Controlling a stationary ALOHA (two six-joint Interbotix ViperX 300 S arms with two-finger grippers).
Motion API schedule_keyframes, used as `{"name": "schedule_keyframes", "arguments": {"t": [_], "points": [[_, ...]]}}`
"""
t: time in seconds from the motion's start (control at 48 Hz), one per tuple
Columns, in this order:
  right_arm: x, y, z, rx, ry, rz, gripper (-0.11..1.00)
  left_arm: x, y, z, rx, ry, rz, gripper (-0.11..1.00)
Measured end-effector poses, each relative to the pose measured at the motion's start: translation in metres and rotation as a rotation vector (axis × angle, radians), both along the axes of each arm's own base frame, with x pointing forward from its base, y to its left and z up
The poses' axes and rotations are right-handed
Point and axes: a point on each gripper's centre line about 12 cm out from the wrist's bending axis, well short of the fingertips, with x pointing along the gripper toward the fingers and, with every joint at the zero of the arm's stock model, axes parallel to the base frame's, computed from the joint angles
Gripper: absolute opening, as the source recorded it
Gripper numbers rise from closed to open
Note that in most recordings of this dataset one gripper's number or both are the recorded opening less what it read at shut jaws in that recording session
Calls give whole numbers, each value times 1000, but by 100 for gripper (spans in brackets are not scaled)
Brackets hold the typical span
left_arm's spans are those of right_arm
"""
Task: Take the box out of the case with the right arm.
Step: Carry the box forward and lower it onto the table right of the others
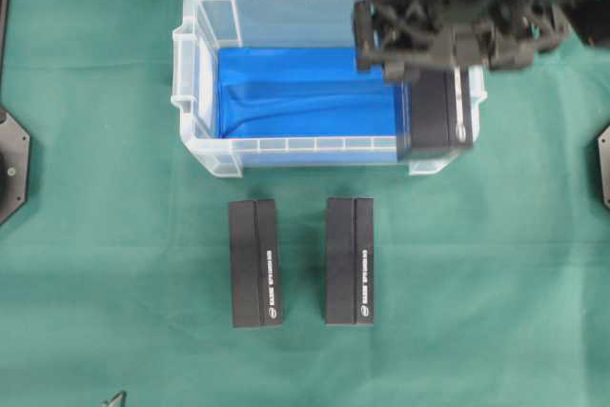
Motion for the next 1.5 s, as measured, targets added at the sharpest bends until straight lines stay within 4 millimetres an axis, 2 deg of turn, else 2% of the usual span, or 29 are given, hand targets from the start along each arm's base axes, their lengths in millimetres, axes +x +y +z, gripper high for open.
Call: {"name": "schedule_keyframes", "arguments": {"t": [0.583, 0.666, 0.749, 1.27, 1.498], "points": [[-12, 115, 15, 35, -43, 21, 65, -1, 0, 0, -2, 0, -1, 0], [-13, 125, 16, 38, -47, 32, 65, -1, 0, 0, -1, 0, -2, 0], [-13, 130, 15, 36, -40, 43, 65, 0, 0, 0, -2, 2, -1, 0], [-16, 129, 11, 22, 9, 38, 65, -1, 0, 0, -1, 0, 0, 0], [-15, 129, -16, 7, 61, 36, 65, 0, 0, 0, -2, 2, -1, 0]]}}
